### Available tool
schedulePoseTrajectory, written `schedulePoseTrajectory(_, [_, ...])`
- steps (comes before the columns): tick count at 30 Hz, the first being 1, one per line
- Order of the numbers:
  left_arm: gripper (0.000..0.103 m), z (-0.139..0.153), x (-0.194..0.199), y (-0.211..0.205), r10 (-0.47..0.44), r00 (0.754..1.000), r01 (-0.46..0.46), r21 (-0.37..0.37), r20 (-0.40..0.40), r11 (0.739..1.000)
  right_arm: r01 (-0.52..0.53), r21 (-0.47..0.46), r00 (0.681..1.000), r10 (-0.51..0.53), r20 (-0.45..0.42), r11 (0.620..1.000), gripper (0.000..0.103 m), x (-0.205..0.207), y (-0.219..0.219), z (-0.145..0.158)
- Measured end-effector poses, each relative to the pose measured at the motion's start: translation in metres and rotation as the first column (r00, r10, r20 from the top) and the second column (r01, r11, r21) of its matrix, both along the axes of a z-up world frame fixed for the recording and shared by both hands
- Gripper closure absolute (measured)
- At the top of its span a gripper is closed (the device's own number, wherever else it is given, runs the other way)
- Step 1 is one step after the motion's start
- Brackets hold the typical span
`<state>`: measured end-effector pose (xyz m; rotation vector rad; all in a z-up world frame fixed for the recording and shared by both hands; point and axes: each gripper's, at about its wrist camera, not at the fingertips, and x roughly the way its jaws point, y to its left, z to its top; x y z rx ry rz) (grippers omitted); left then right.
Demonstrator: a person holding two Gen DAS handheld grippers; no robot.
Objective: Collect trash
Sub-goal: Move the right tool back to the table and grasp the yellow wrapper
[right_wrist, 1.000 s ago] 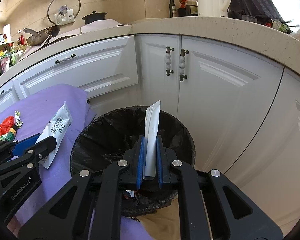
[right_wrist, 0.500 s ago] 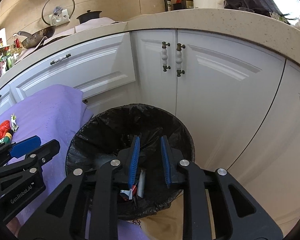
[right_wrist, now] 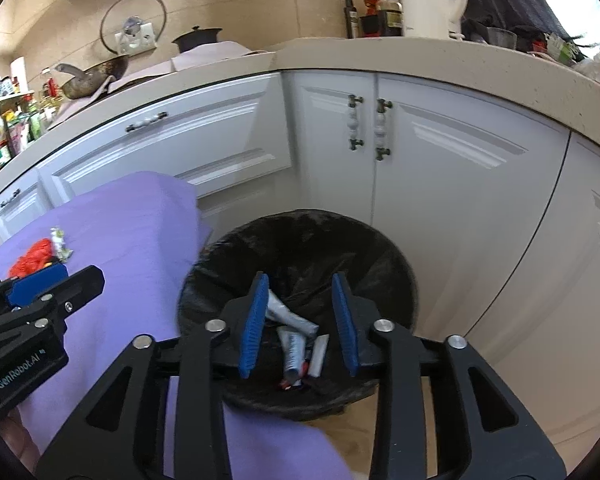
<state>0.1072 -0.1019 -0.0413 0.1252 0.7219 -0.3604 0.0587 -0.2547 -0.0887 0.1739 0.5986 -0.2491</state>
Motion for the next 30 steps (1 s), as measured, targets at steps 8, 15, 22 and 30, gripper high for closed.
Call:
schedulePoseTrajectory(8, [0.051, 0.015, -0.020, 0.068, 0.084, 0.996, -0.084, -0.002, 0.041, 0.996, -0.097, 0.030, 0.995, 0.096, 0.009, 0.995, 0.066, -0.006, 0.060, 0.008])
schedulePoseTrajectory(15, [0.049, 0.015, -0.032, 0.138, 0.206, 0.977, -0.206, -0.003, 0.046, 0.978, -0.197, 0.025, 0.980, 0.197, 0.004, 0.980, 0.066, -0.010, 0.119, 0.013])
schedulePoseTrajectory(22, [0.049, 0.007, -0.045, 0.212, 0.330, 0.943, -0.331, 0.001, 0.041, 0.944, -0.295, 0.001, 0.956, 0.295, -0.009, 0.956, 0.066, -0.017, 0.180, 0.013])
schedulePoseTrajectory(30, [0.049, -0.007, -0.057, 0.279, 0.439, 0.898, -0.439, -0.009, 0.023, 0.899, -0.386, -0.030, 0.922, 0.384, -0.044, 0.922, 0.066, -0.024, 0.237, 0.007])
